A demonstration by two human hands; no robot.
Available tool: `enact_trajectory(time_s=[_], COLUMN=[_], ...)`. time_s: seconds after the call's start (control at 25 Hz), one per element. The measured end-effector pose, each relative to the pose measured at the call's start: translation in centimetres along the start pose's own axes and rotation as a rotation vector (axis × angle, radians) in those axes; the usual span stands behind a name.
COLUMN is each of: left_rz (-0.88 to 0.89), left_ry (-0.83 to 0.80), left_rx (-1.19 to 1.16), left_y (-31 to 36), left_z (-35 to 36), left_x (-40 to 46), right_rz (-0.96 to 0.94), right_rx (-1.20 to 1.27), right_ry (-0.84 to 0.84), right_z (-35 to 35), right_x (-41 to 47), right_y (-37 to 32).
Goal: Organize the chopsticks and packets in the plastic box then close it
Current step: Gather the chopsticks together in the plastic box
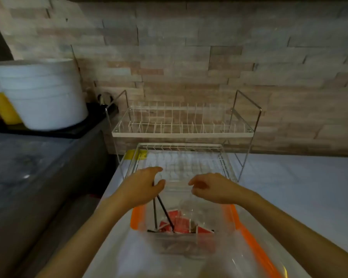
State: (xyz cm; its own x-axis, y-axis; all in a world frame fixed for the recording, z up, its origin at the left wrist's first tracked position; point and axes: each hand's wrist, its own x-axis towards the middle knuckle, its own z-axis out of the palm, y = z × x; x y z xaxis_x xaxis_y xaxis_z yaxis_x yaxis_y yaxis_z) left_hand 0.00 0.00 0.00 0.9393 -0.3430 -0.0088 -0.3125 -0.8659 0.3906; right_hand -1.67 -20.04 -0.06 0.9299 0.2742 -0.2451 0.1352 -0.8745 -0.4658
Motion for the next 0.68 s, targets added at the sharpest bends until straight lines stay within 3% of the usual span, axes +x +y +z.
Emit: enact_trajectory(time_s=[0.28,0.68], left_rz=[-0.152,-0.277], left_ry=[0.140,0.246], left_rx=[-0.193,-0.387], left_y=[-2.5,-4.4], left_z=[2.6,5.9], left_x=[0.6,3.7], right_rz=[0.027,0.069], right_rx=[0.182,0.223], right_ry=[-0.080,-0.122], right_z=[4.1,8.6], right_x=[4.0,8.7], right_y=[-0.5,-2.7])
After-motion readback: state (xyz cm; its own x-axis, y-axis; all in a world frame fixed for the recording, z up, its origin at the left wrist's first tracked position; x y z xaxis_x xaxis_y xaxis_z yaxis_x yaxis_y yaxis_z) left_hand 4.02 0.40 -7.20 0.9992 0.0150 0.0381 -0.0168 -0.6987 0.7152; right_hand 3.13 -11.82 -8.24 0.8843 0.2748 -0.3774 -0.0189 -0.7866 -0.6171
